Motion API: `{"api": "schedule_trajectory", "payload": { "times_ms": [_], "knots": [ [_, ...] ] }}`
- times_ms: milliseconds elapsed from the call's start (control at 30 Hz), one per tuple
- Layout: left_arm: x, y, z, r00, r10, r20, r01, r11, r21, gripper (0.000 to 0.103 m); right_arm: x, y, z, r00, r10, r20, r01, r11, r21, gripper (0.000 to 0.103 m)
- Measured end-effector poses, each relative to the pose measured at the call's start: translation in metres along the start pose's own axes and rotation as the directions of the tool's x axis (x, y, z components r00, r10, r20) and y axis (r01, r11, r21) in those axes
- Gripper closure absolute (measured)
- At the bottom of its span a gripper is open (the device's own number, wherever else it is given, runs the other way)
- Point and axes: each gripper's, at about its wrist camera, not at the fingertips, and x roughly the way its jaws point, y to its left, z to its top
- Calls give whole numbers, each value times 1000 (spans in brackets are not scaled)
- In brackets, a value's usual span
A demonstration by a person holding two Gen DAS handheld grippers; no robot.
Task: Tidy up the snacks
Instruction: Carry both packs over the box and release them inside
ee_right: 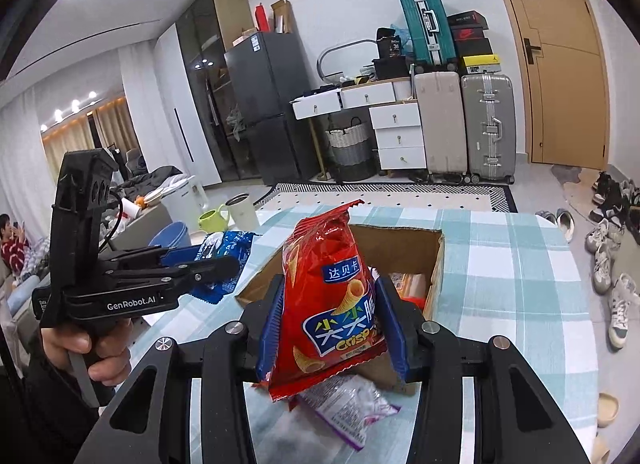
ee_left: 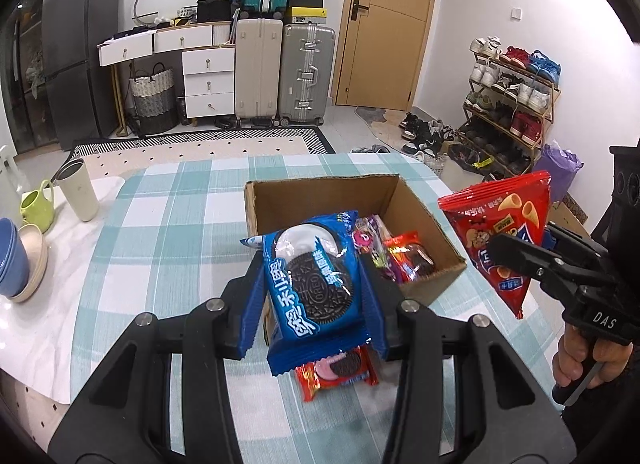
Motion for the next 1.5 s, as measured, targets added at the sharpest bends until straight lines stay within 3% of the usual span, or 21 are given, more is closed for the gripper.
{"api": "schedule_trajectory", "payload": {
  "times_ms": [567,1000,1300,1500],
  "knots": [
    [68,0,31,1000,-2,-27,2,1000,3,62,49,-23,22,999,-7,-31,8,1000,26,58],
    [113,-7,37,999,1,-46,0,1000,22,62,95,-43,23,997,-22,-78,25,999,42,58],
    [138,-4,34,997,3,-74,-1,1000,30,62,124,-50,21,991,-55,-126,58,998,20,58],
    [155,-3,26,995,22,-99,-19,999,29,62,134,-45,16,983,-123,-133,114,991,-68,58]
  ]
}}
